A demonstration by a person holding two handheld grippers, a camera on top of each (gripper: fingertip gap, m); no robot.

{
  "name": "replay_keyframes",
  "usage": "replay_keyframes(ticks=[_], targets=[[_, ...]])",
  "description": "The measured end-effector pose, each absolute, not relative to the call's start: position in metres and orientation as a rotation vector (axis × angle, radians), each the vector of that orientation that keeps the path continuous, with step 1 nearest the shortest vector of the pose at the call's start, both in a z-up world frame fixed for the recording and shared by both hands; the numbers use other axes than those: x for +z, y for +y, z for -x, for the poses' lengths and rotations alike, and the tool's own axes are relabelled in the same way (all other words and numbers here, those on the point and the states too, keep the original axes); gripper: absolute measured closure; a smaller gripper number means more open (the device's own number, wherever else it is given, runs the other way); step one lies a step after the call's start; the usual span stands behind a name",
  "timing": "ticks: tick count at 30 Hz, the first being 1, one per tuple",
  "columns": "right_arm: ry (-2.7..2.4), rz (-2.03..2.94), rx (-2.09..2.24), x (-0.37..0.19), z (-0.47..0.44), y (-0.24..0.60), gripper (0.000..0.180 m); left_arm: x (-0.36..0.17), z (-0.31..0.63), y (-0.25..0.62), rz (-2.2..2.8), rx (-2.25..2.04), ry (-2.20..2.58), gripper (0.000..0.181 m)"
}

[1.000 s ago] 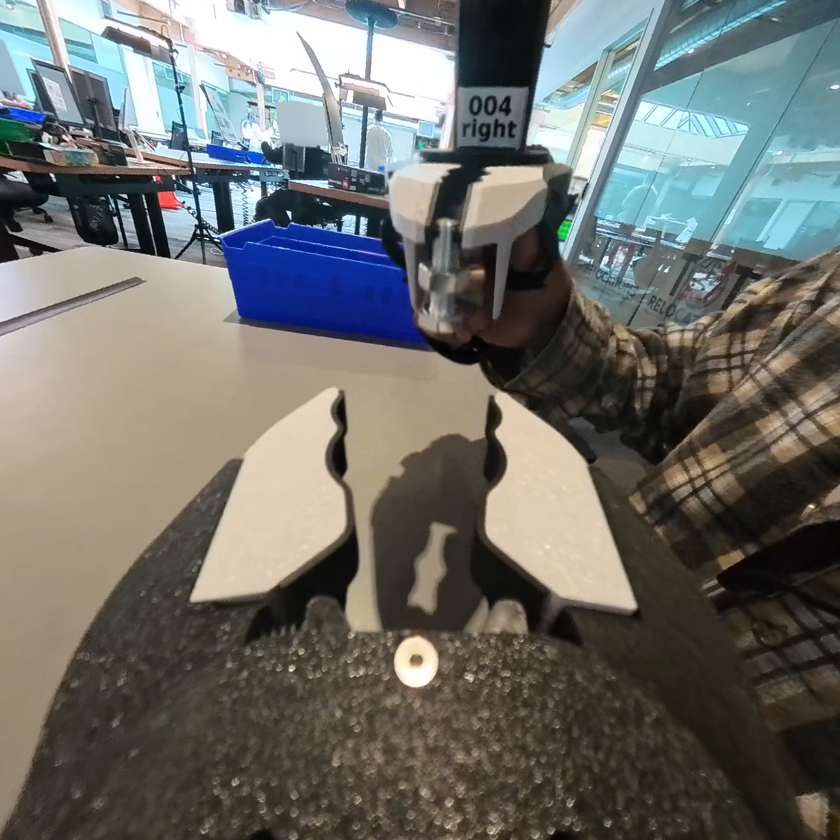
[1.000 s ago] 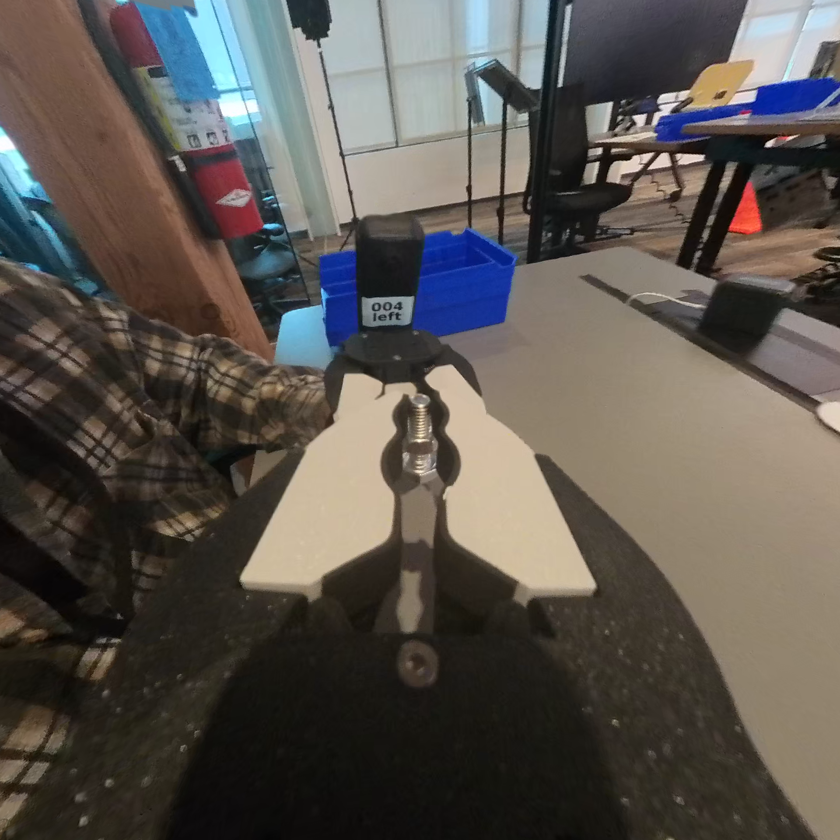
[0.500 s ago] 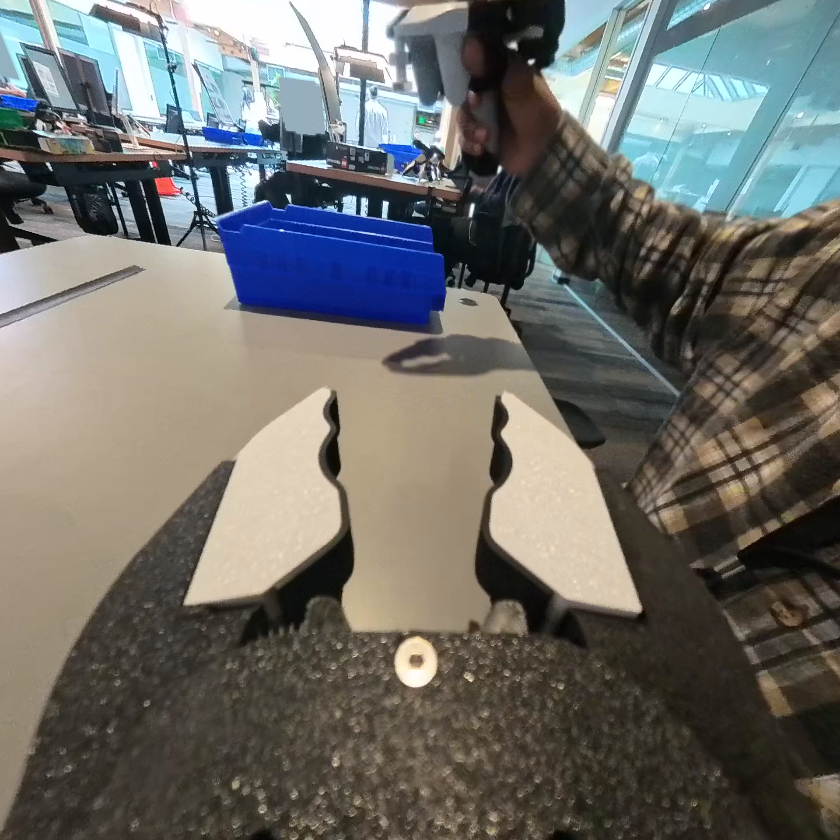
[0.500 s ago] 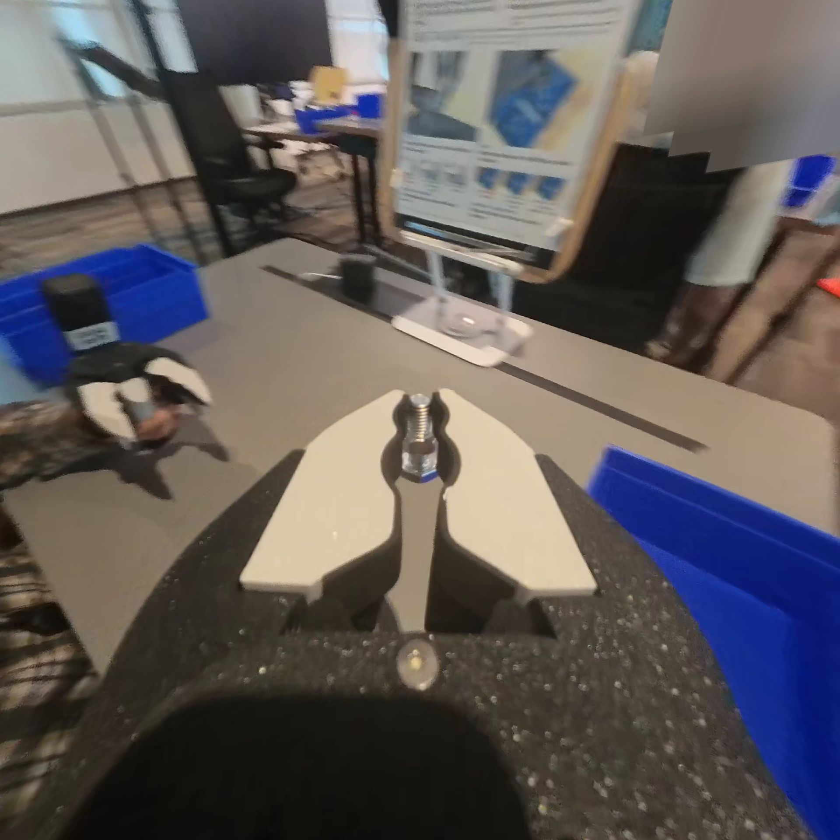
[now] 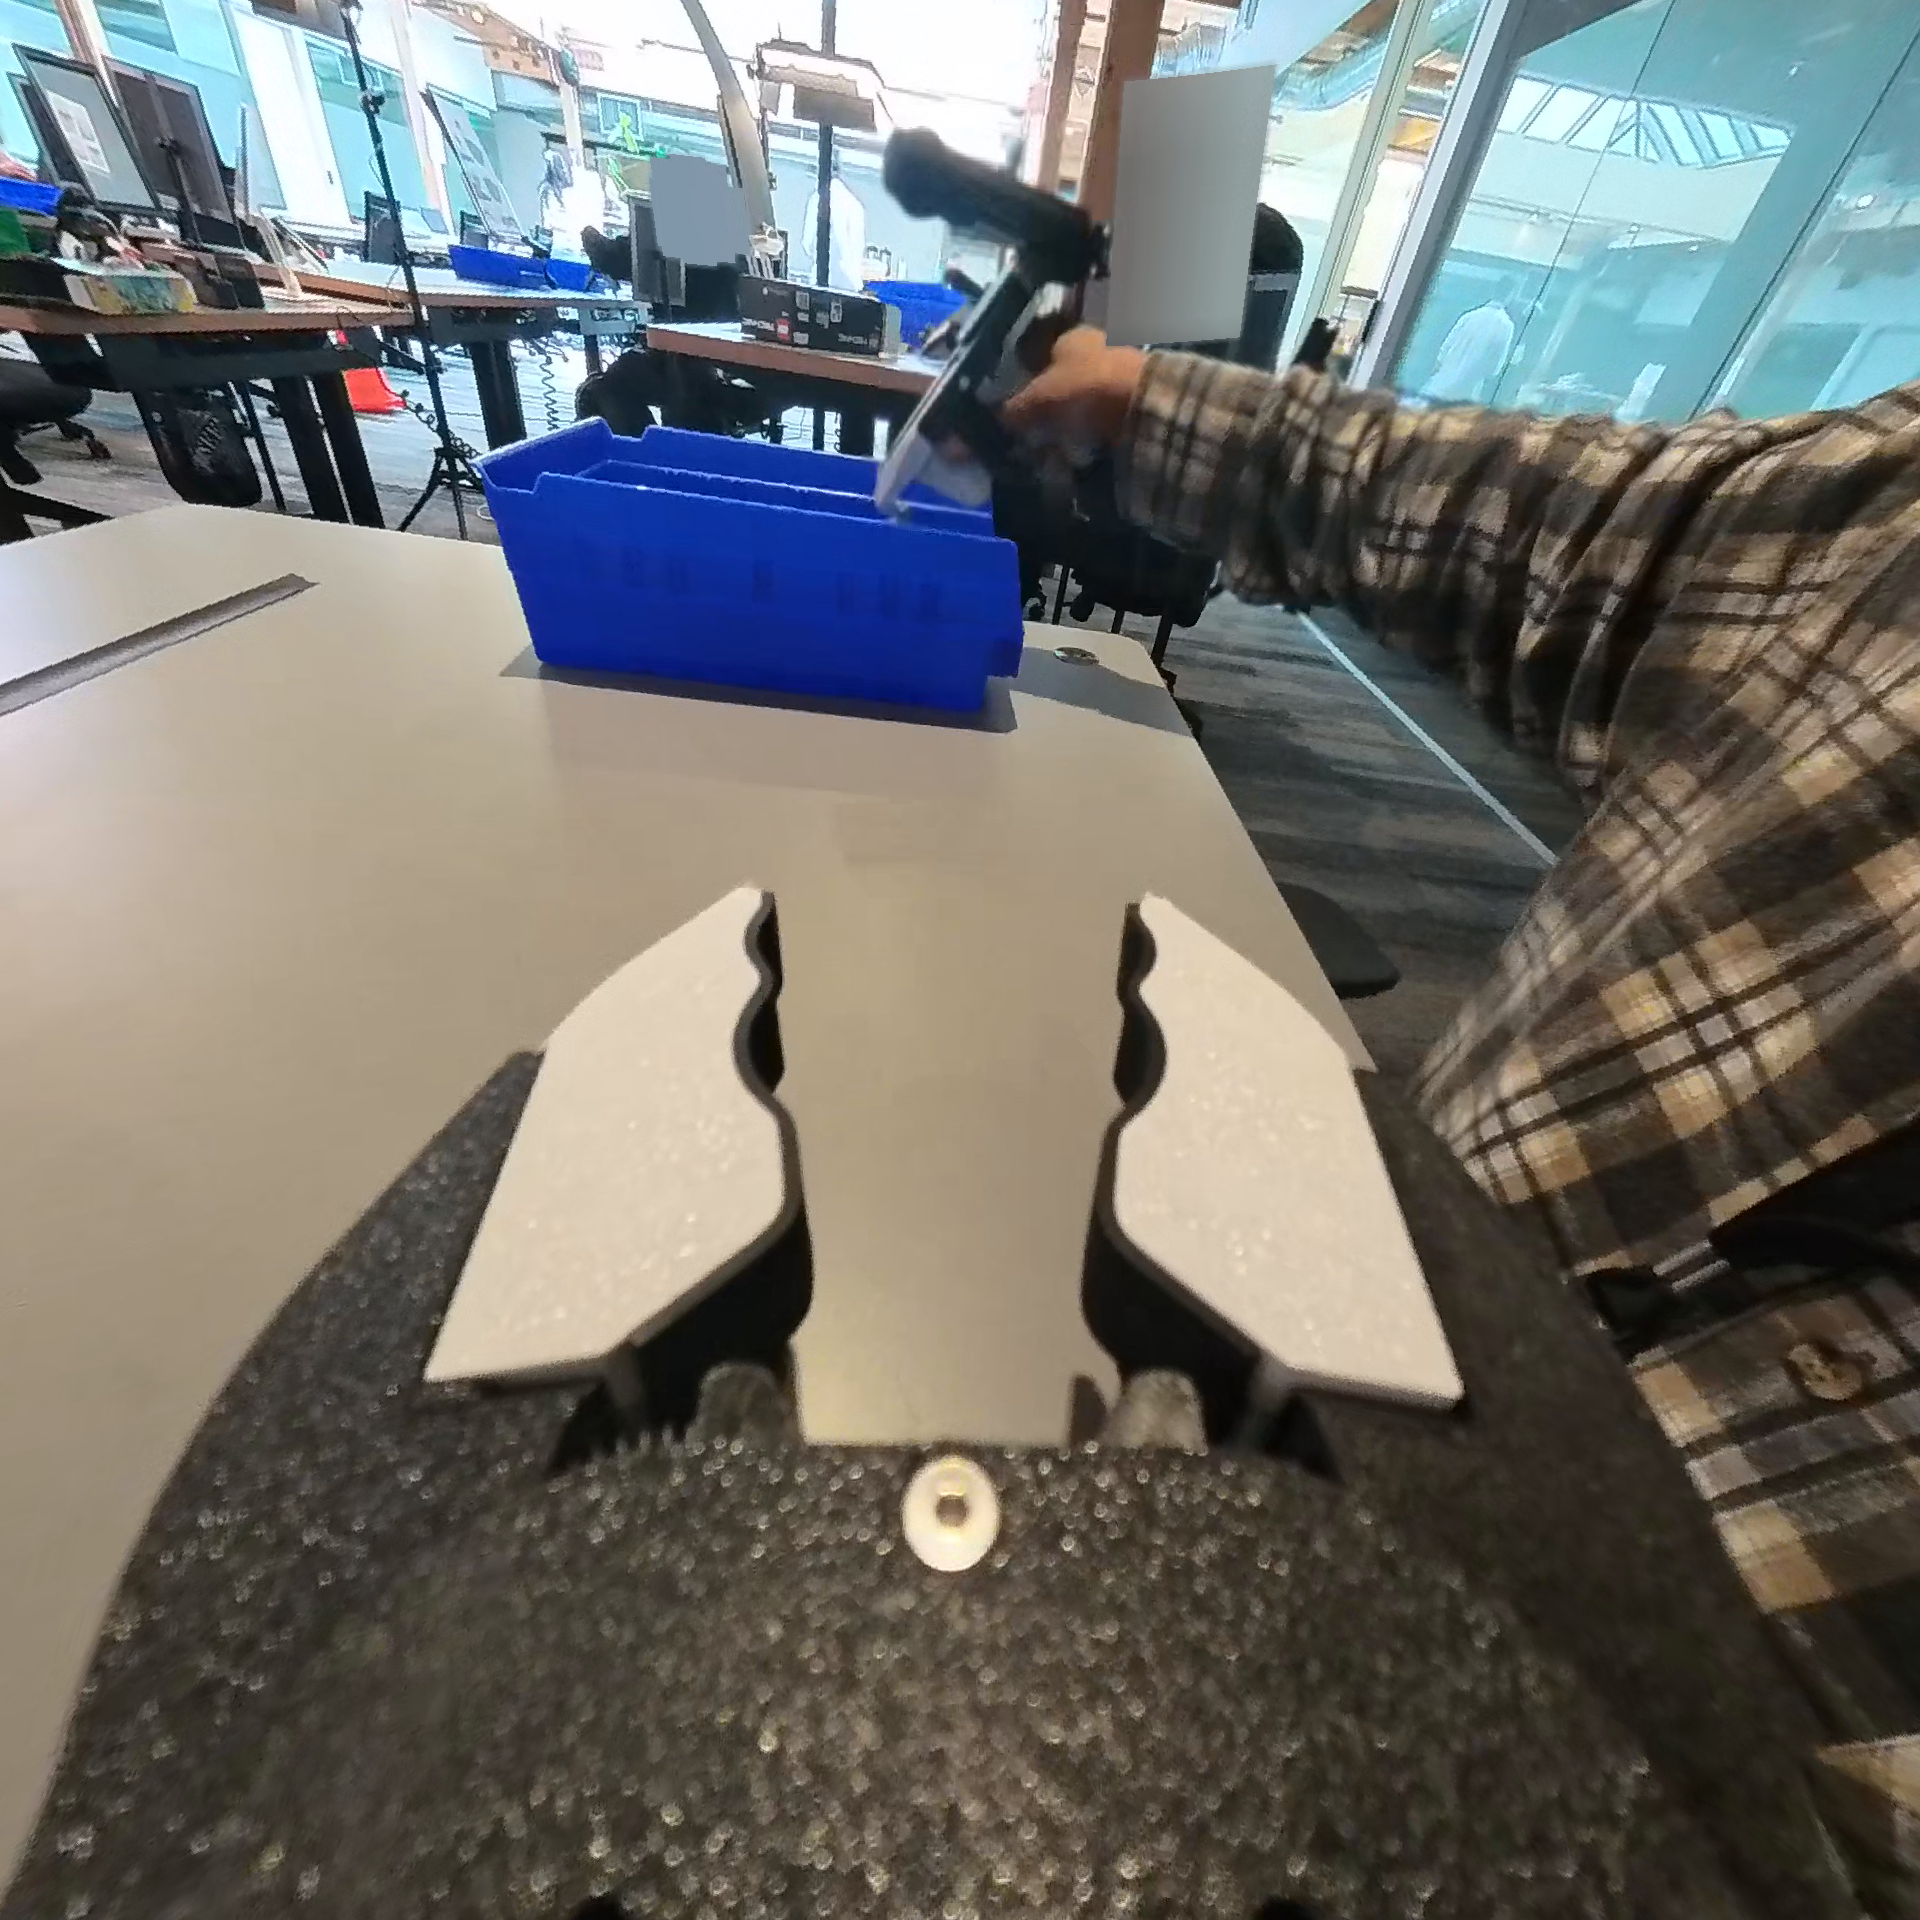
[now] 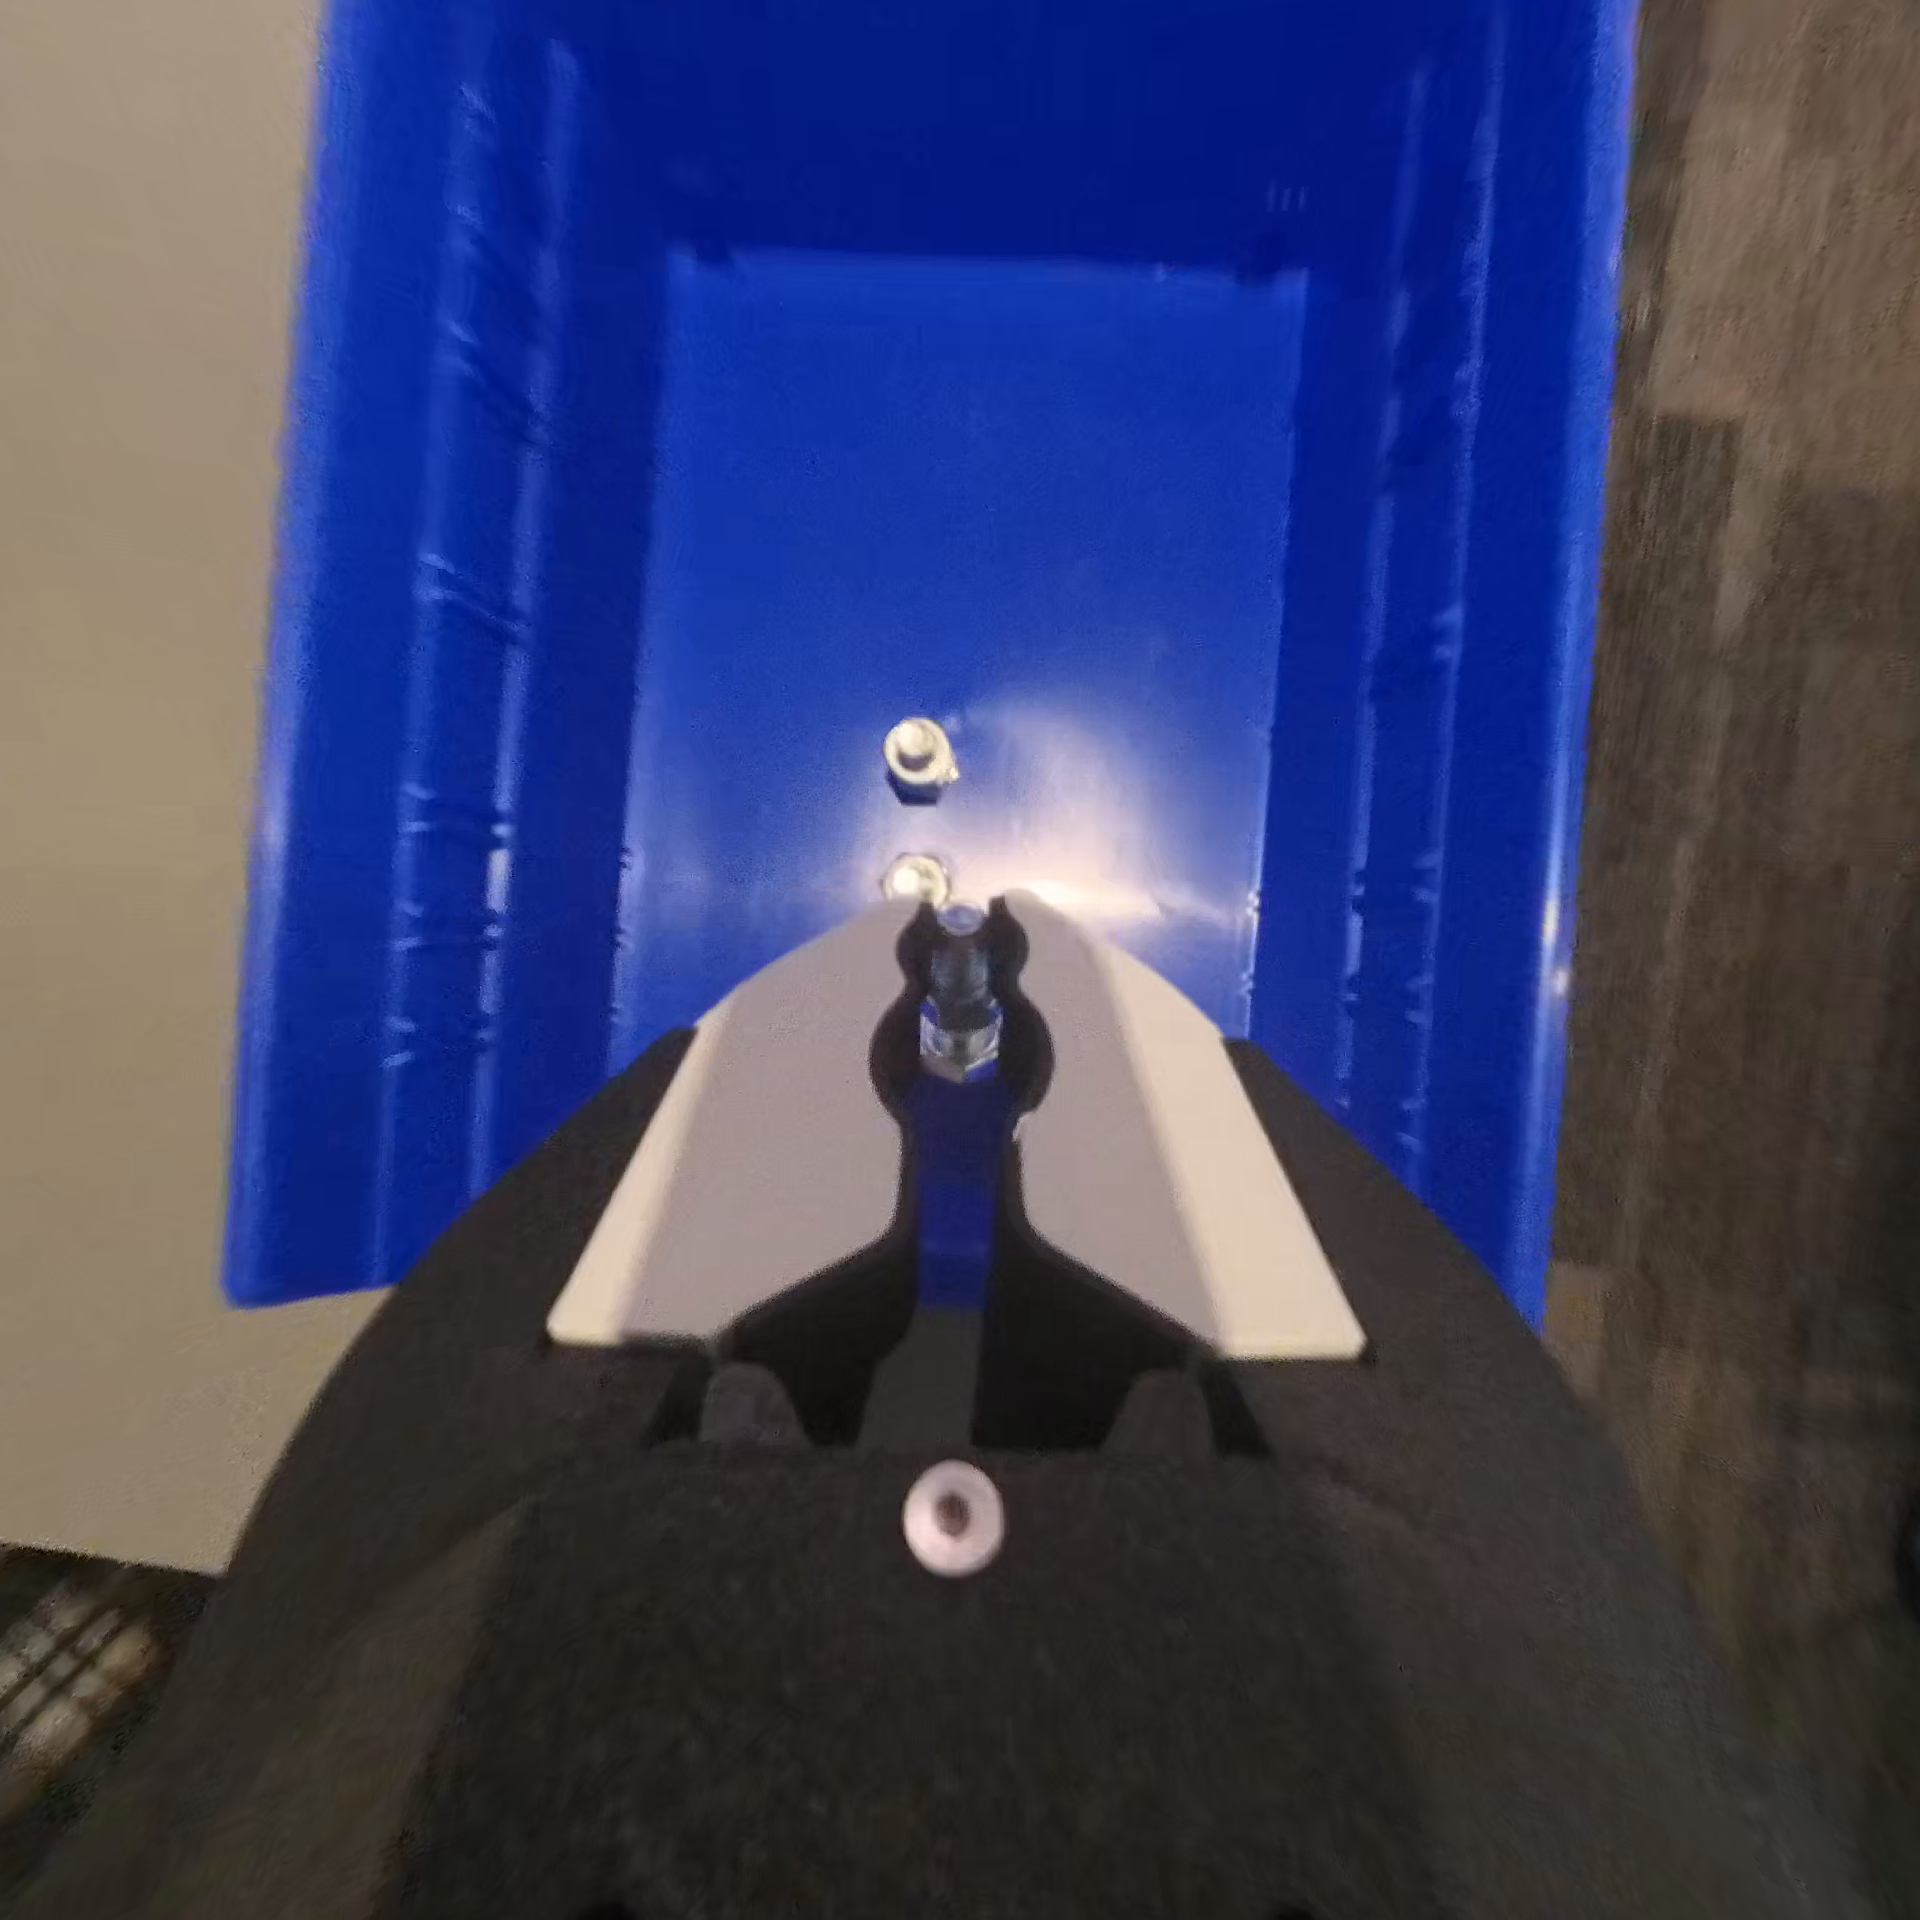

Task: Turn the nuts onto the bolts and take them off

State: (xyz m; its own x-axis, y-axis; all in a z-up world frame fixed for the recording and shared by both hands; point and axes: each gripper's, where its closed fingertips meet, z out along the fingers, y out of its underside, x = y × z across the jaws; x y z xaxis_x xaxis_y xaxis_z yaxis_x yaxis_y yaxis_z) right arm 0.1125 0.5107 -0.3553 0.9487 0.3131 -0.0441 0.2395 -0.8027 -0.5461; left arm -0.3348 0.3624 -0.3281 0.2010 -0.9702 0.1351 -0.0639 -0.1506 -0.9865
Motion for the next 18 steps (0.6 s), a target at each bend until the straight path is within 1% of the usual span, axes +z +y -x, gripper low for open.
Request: replay_keyframes(ticks=[6,9,12,15,18], targets=[[-0.341,2.683,0.146,-0.401,-0.123,0.51,0.169,-0.327,0.335,0.362,1.457,-1.12,1.053,0.119],[-0.303,2.632,0.149,-0.396,-0.126,0.516,0.154,-0.326,0.336,0.362,1.455,-1.124,1.048,0.119],[-0.303,2.42,0.209,-0.348,-0.115,0.528,0.144,-0.326,0.337,0.363,1.454,-1.129,1.039,0.119],[-0.373,2.077,0.269,-0.265,-0.084,0.532,0.133,-0.327,0.337,0.364,1.456,-1.128,1.038,0.119],[-0.499,1.732,0.286,-0.189,-0.033,0.519,0.114,-0.327,0.337,0.364,1.454,-1.117,1.041,0.119]])
